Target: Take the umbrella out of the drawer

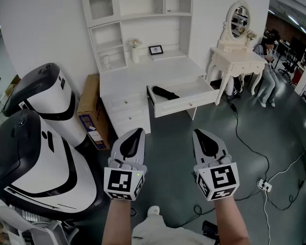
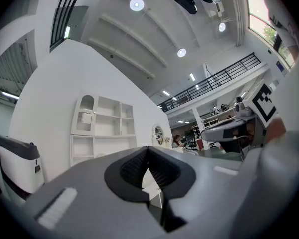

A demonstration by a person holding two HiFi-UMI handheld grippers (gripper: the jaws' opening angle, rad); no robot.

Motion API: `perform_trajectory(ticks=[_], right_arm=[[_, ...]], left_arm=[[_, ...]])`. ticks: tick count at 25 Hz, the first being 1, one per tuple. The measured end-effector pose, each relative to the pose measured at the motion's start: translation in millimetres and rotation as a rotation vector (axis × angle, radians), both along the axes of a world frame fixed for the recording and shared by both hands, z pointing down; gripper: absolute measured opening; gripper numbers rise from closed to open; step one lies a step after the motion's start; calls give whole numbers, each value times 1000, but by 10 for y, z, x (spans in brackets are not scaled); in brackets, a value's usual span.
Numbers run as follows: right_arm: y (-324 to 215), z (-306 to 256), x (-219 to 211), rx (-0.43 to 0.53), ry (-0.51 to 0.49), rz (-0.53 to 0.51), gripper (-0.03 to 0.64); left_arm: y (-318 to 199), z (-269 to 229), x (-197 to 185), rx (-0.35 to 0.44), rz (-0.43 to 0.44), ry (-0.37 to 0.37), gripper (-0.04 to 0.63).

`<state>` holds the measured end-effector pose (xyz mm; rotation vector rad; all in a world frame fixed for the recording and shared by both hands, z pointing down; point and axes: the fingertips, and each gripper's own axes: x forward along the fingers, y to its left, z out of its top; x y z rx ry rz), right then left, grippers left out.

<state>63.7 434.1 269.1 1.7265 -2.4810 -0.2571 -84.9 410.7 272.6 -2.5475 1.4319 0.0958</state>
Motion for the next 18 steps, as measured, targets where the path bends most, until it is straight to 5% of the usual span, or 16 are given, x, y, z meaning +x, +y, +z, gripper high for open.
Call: perform_trajectory(ticks=[9,14,18], right_arm=[[-641,23,-314,21,-5,40,6],[-832,14,-294,44,-75,93,7],[-909,-60,-307,45,-202,33,8]], left_arm=[[-751,43,-369,-3,41,17,11],[-992,81,-467,-5,60,22,11],[-1086,110,-510,-8,63,24,11]])
